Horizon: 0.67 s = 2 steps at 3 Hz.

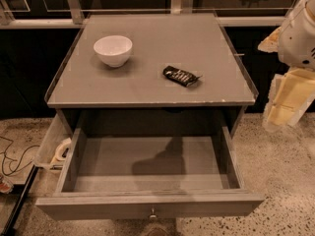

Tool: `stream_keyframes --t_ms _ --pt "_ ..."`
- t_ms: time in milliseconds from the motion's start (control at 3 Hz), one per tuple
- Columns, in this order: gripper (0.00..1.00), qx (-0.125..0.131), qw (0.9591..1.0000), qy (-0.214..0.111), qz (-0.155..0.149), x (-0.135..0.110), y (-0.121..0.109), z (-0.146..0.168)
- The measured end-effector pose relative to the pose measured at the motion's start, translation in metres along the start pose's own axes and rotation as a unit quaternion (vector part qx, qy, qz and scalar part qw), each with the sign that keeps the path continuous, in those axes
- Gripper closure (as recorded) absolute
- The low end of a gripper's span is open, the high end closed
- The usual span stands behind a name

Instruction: Close top drawer

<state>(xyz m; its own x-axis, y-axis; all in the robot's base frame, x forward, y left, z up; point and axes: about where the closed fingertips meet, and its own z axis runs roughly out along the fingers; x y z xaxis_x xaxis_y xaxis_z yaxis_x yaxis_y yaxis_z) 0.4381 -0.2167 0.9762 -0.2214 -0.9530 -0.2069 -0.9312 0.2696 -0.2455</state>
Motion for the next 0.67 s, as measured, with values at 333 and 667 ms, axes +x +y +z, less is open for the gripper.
stream_keyframes --t_ms 333,667 --pt "0.00 0.003 1.0000 -0.005 -0.001 0.001 0.000 -0.002" --pt "0.00 0.002 0.9996 -0.025 -0.011 0.006 0.011 0.006"
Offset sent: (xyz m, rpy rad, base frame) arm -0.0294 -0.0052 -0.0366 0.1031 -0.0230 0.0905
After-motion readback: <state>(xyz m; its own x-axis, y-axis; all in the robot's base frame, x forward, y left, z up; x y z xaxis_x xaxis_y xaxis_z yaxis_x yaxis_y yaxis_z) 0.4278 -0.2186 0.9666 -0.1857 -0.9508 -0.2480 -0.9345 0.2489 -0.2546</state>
